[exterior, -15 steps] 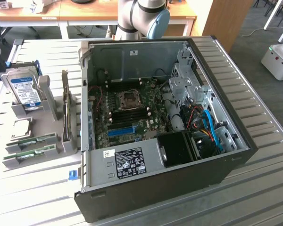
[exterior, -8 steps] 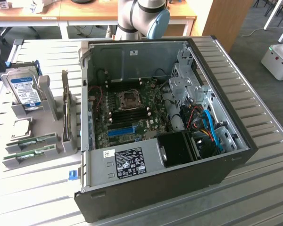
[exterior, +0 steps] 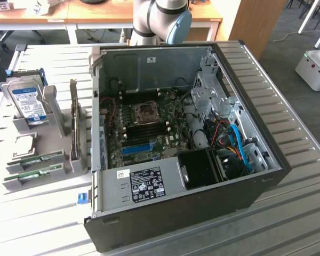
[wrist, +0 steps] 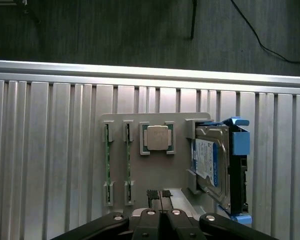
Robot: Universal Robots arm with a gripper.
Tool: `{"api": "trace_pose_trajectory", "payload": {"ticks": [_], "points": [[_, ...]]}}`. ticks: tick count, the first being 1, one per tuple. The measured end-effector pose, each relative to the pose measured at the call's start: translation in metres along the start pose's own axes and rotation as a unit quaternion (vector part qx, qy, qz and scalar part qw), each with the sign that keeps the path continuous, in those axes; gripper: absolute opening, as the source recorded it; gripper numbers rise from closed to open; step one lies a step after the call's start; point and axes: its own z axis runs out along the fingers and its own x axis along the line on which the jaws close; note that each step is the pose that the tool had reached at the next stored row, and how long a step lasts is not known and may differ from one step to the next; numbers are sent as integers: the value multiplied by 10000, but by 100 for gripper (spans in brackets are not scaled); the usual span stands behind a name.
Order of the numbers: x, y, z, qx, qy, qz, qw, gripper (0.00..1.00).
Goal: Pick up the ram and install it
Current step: 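Pick up the ram and move it above insertion slot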
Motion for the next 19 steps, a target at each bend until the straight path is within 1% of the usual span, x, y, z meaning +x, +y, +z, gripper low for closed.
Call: {"api": "trace_pose_trajectory", "payload": {"ticks": [3, 6, 11, 19], "points": [[0, 0, 0, 0, 0, 0, 10000, 11], [2, -1, 27, 2, -2, 0, 10000, 11], [8, -3, 103, 8, -10, -1, 10000, 11], [23, -8, 239, 9, -13, -1, 10000, 11]]}}
